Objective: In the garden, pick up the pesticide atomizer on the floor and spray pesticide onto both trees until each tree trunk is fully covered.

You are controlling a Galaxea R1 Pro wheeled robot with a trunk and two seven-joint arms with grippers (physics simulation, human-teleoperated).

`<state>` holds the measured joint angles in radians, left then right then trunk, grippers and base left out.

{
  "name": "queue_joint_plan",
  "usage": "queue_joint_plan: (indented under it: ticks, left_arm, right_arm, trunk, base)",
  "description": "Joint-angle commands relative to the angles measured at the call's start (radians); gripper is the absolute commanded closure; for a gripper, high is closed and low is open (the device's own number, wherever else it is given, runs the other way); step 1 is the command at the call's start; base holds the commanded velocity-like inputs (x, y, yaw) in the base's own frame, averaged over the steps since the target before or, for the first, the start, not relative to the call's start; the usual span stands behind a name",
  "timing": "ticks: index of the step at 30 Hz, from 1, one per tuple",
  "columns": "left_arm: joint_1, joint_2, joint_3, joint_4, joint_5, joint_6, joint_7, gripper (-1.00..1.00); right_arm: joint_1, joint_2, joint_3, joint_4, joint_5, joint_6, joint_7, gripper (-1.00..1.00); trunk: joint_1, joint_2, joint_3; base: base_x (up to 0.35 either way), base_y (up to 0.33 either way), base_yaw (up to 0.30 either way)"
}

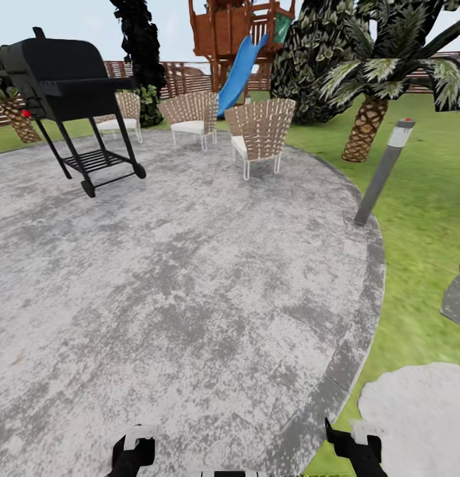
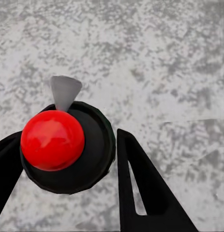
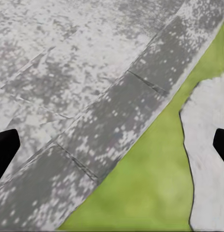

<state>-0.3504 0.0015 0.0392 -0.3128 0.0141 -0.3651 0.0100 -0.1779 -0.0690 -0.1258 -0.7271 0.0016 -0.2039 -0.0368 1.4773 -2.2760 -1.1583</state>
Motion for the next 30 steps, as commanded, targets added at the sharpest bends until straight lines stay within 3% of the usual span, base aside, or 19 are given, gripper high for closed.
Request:
queue_joint_plan:
  ticks: [1,8,22,30]
  left_arm:
    - [0.0,0.0,0.0,-0.001,0.0,0.0,0.001,1.0]
    - [0.0,0.0,0.0,0.0,0.0,0.001,0.001,1.0]
    - [-0.001,0.0,0.001,-0.002,0.0,0.002,0.001,1.0]
    - [-0.001,0.0,0.001,-0.002,0.0,0.003,0.001,1.0]
  right_arm:
    - [0.0,0.0,0.0,0.0,0.0,0.0,0.0,-1.0]
    - [0.0,0.0,0.0,0.0,0.0,0.0,0.0,-1.0]
    - [0.0,0.0,0.0,-0.002,0.0,0.0,0.0,-1.0]
    - [0.0,0.0,0.0,-0.002,0.0,0.0,0.0,-1.0]
  trunk:
    - [0.0,0.0,0.0]
    - [0.0,0.0,0.0]
    - [0.0,0.0,0.0]
    - [0.031,-0.056,-0.025]
  base:
    - [-0.003,-0.27,-0.3]
    - [-0.001,-0.212,-0.3]
    - [0.0,-0.01,-0.3]
    - [0.0,0.0,-0.3]
